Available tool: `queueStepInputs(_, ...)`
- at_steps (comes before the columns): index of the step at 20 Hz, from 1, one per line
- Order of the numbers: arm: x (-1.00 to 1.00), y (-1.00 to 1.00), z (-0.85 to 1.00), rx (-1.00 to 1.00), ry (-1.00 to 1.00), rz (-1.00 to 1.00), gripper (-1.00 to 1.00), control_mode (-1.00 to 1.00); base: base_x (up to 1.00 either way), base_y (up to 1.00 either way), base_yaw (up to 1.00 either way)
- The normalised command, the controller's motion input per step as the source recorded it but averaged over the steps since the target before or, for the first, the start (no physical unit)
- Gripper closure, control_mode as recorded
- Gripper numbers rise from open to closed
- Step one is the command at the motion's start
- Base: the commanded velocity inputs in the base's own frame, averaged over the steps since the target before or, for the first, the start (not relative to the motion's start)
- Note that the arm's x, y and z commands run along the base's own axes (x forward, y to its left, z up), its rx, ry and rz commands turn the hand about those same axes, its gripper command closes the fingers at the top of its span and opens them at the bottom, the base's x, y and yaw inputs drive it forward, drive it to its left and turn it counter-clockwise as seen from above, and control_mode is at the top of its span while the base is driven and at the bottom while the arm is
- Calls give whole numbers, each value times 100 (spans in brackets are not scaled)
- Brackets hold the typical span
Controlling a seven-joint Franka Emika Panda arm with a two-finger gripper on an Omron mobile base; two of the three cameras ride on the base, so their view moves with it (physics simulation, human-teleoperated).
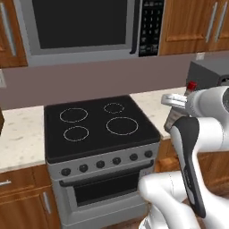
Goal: There is a bowl on the dining counter. Grab a lemon wedge from the fridge and place it in the bowl. Then get the liquor bottle and glass cup from the cabinet and place them next to the bowl.
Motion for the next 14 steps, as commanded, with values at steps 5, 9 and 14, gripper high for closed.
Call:
queueStepInputs(5,0,0,0,0,0,0,100,100,-76,100,27)
queueStepInputs(9,0,0,0,0,0,0,100,100,-87,100,63)
queueStepInputs(14,0,0,0,0,0,0,100,100,-64,100,77)
